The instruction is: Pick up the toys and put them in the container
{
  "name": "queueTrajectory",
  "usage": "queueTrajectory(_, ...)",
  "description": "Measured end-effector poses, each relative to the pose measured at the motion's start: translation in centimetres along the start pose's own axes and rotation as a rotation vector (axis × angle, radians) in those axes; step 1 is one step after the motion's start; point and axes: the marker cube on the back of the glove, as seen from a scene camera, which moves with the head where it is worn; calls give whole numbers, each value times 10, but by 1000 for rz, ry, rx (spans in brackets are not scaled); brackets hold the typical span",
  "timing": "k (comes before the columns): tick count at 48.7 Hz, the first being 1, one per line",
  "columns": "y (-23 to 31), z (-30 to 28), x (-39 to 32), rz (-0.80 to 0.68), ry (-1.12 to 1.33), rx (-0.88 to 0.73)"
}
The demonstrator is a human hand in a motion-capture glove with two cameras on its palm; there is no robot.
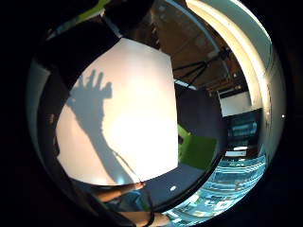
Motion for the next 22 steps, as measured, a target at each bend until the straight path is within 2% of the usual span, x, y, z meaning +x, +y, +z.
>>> queueTrajectory(22,10,11,47,18,-11,-23)
